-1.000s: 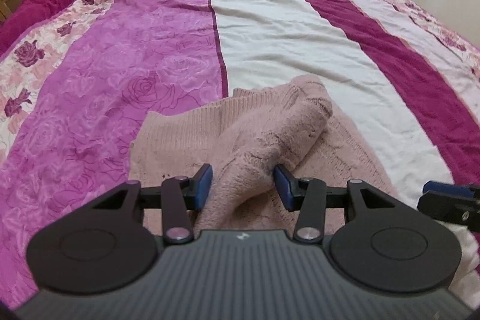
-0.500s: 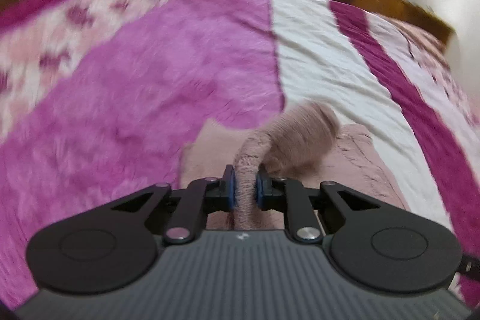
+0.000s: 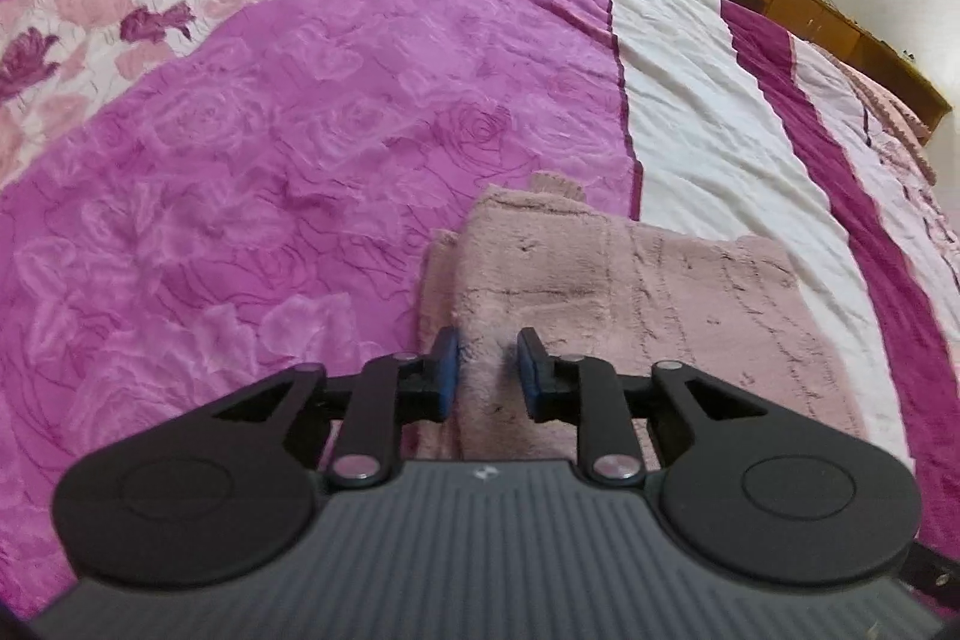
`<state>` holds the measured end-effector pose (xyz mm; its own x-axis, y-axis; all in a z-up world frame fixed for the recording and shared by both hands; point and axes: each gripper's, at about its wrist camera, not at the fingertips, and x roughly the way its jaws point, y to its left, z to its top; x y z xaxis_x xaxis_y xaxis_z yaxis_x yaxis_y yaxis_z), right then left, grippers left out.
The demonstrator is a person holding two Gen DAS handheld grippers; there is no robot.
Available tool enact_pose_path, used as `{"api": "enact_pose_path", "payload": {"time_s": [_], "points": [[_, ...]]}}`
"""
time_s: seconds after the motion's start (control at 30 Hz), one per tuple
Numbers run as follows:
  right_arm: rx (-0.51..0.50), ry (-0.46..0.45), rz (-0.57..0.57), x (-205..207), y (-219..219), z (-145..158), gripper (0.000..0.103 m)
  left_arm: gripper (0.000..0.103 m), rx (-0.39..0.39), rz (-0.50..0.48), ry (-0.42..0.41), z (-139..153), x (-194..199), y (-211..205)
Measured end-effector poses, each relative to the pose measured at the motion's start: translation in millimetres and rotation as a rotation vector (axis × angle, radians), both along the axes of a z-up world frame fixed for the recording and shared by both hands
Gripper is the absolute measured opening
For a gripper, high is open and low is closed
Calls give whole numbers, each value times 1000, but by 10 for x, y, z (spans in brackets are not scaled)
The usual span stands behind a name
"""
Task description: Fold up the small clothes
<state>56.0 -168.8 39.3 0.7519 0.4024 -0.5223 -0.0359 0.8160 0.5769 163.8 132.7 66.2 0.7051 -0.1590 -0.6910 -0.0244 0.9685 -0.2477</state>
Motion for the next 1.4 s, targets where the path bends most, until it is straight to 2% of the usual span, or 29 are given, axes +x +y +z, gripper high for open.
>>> {"api": "enact_pose_path", "payload": {"time_s": [0.13, 0.2, 0.33, 0.4, 0.47, 0.63, 0.73, 0.87, 0.97, 1.07, 1.13, 1.2, 1.27, 1.33, 1.4], "points": [[-10, -13, 13, 48, 41, 22, 78, 24, -46, -21, 24, 18, -80, 22], [-13, -26, 22, 69, 74, 33, 79, 36, -68, -47, 38, 27, -151, 40], [-25, -31, 35, 103, 137, 31, 79, 42, -100, -94, 74, 2, -272, 53], [-28, -31, 38, 119, 163, 24, 79, 38, -116, -94, 74, -25, -297, 56], [-30, -32, 40, 135, 187, 22, 79, 17, -106, -96, 54, -33, -308, 39], [-49, -60, 64, 162, 274, 116, 79, 15, -23, -51, 4, 66, -328, 14], [-54, -87, 103, 174, 376, 181, 79, 14, -3, -28, 13, 37, -309, 57], [-99, -94, 146, 201, 517, 177, 83, 10, 105, -8, 5, -16, -327, 59], [-148, -92, 162, 211, 558, 142, 84, 10, 99, -21, 11, -20, -337, 65], [-118, -86, 157, 209, 485, 159, 84, 13, 66, -24, 12, 26, -348, 85], [-76, -77, 122, 224, 393, 178, 84, 17, 34, -19, 21, 52, -347, 111], [-52, -82, 83, 233, 311, 205, 85, 35, 14, 4, 37, 58, -349, 140], [-38, -82, 68, 272, 248, 210, 87, 46, -4, 18, 44, 58, -341, 160], [-26, -64, 59, 333, 210, 185, 89, 52, -38, 11, 56, 57, -339, 180], [-10, -41, 49, 389, 179, 144, 90, 65, -83, -2, 70, 58, -337, 186]]}}
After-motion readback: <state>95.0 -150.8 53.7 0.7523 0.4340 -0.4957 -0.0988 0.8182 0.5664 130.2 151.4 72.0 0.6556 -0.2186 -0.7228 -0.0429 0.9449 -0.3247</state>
